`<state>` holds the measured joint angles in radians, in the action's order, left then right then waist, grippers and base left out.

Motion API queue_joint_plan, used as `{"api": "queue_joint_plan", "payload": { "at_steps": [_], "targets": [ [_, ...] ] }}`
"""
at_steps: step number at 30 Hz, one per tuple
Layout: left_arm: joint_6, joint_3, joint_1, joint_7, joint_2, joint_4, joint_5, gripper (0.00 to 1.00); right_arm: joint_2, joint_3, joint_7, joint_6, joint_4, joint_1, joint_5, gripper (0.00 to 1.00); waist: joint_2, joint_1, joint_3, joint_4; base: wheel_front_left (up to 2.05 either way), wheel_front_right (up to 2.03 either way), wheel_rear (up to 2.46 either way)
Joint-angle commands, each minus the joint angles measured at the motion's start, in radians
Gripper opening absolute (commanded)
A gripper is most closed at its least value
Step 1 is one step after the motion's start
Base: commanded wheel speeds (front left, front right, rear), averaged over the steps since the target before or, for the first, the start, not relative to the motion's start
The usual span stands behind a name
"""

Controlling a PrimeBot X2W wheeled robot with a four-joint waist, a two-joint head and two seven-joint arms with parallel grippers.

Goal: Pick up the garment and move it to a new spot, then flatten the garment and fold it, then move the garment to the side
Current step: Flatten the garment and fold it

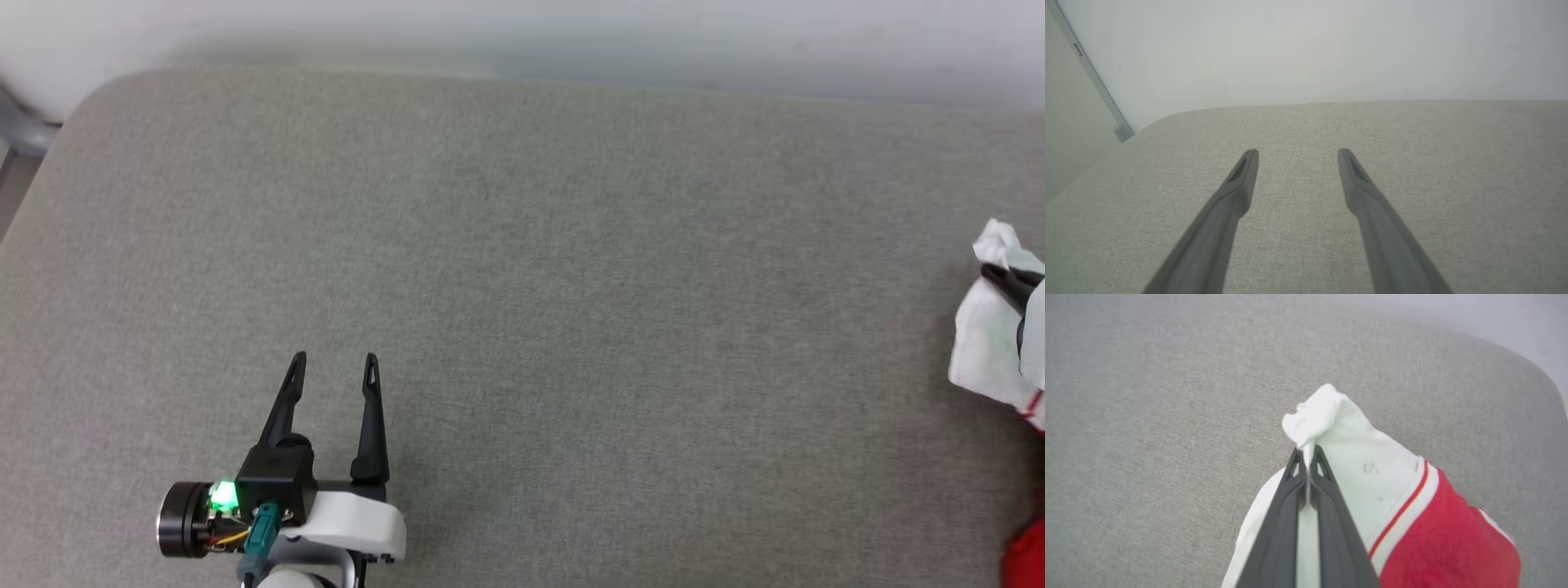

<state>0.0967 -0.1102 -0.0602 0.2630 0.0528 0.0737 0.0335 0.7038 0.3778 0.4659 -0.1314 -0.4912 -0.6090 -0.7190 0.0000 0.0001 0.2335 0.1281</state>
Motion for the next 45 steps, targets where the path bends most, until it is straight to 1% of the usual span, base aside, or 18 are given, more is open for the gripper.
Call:
{"api": "queue_joint_plan", "payload": {
  "at_steps": [1, 6, 9, 14, 18, 21, 24, 31, 35, 41, 45],
  "targets": [
    [-0.003, 0.007, 0.016, 0.003, 0.004, -0.001, -0.005, 1.00, 0.008, -0.003, -0.018, 0.001, 0.039, 0.023, -0.017, 0.00, 0.0000, -0.0001, -0.037, -0.025, 0.00, 0.00, 0.00],
    [-0.006, 0.014, 0.040, 0.003, 0.006, 0.000, -0.009, 1.00, 0.016, -0.025, -0.053, 0.001, 0.210, 0.058, -0.040, 0.00, 0.0000, -0.0001, -0.076, -0.039, 0.00, 0.00, 0.00],
    [-0.009, 0.016, 0.050, 0.003, 0.006, -0.002, -0.010, 1.00, 0.007, -0.041, -0.050, 0.001, 0.315, 0.071, -0.050, 0.00, 0.0000, -0.0001, -0.087, -0.039, 0.00, 0.00, 0.00],
    [-0.013, 0.015, 0.049, 0.003, 0.005, -0.007, -0.012, 1.00, -0.033, -0.010, -0.011, 0.001, 0.463, 0.061, -0.019, 0.00, 0.0000, -0.0001, -0.084, -0.021, 0.00, 0.00, 0.00],
    [-0.013, 0.008, 0.031, 0.003, 0.003, -0.010, -0.007, 1.00, -0.098, 0.064, 0.014, 0.001, 0.510, 0.000, 0.002, 0.00, 0.0000, -0.0001, -0.062, 0.007, 0.00, 0.00, 0.00],
    [-0.012, -0.003, 0.017, 0.003, 0.001, -0.009, -0.003, 1.00, -0.149, 0.144, 0.021, 0.001, 0.478, -0.070, 0.016, 0.00, 0.0000, -0.0001, -0.041, 0.036, 0.00, 0.00, 0.00],
    [-0.008, -0.014, 0.002, 0.003, 0.000, -0.009, 0.004, 1.00, -0.195, 0.249, 0.012, 0.001, 0.420, -0.147, 0.030, 0.00, 0.0000, -0.0001, -0.020, 0.068, 0.00, 0.00, 0.00],
    [0.003, -0.044, -0.031, 0.003, -0.002, -0.005, 0.023, 1.00, -0.348, 0.476, -0.031, 0.001, 0.206, -0.300, 0.032, 0.00, 0.0000, -0.0001, 0.036, 0.143, 0.00, 0.00, 0.00],
    [0.016, -0.068, -0.047, 0.003, -0.003, -0.003, 0.044, 1.00, -0.423, 0.599, -0.052, 0.001, 0.075, -0.344, 0.017, 0.00, 0.0000, -0.0001, 0.066, 0.177, 0.00, 0.00, 0.00],
    [0.034, -0.090, -0.060, 0.003, -0.003, -0.001, 0.063, 1.00, -0.485, 0.783, -0.053, 0.001, -0.101, -0.336, -0.025, 0.00, 0.0000, -0.0001, 0.092, 0.204, 0.00, 0.00, 0.00],
    [0.043, -0.093, -0.063, 0.003, -0.003, 0.000, 0.065, 1.00, -0.504, 0.864, -0.049, 0.001, -0.186, -0.312, -0.064, 0.00, 0.0000, -0.0001, 0.098, 0.206, 0.00, 0.00, 0.00]
  ]
}}
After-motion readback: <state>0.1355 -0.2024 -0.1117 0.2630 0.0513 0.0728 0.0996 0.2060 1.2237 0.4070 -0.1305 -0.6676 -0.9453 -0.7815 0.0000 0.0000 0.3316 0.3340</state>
